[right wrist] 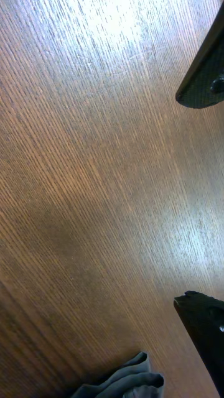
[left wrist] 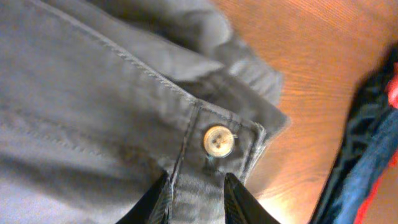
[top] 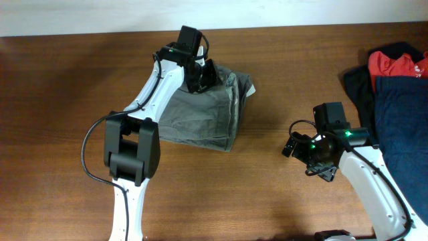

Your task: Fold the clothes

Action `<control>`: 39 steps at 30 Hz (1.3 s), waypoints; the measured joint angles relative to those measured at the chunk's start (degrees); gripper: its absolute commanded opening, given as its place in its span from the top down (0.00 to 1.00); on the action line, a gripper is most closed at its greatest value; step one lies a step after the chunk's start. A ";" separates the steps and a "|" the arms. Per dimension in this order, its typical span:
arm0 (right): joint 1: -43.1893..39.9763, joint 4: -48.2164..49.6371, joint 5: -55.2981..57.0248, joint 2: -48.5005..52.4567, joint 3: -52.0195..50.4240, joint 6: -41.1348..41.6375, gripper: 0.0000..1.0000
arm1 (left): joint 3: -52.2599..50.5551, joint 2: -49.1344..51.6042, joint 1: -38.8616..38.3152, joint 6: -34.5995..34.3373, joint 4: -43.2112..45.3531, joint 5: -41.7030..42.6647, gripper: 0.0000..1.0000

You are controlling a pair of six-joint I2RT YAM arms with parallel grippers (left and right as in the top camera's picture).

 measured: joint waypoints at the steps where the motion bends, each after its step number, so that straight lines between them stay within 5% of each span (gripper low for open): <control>1: 0.00 0.00 0.00 0.00 0.00 0.04 0.01 | 0.00 0.00 0.00 0.13 0.83 0.52 0.72; 13: 0.00 -0.02 0.00 0.00 0.00 0.00 0.01 | 0.00 0.11 -2.69 3.34 12.28 2.60 0.69; 20: 0.00 0.00 0.00 0.00 0.00 0.00 0.01 | 0.39 0.17 -6.19 9.25 13.25 2.95 0.57; 21: 0.00 -0.02 0.00 0.00 0.00 0.00 0.01 | 0.81 0.17 -6.25 10.01 12.48 2.91 0.54; 23: 0.00 0.00 0.00 0.00 0.00 0.02 0.01 | 2.23 -0.04 -5.95 11.26 9.62 1.95 0.31; 30: 0.00 0.00 0.00 0.00 0.00 0.00 0.01 | 6.25 -7.93 -1.64 13.51 -6.73 -6.95 0.06; 39: 0.00 -0.02 0.00 0.00 0.00 0.02 0.01 | 6.73 -12.63 1.03 14.03 -18.73 -15.15 0.01</control>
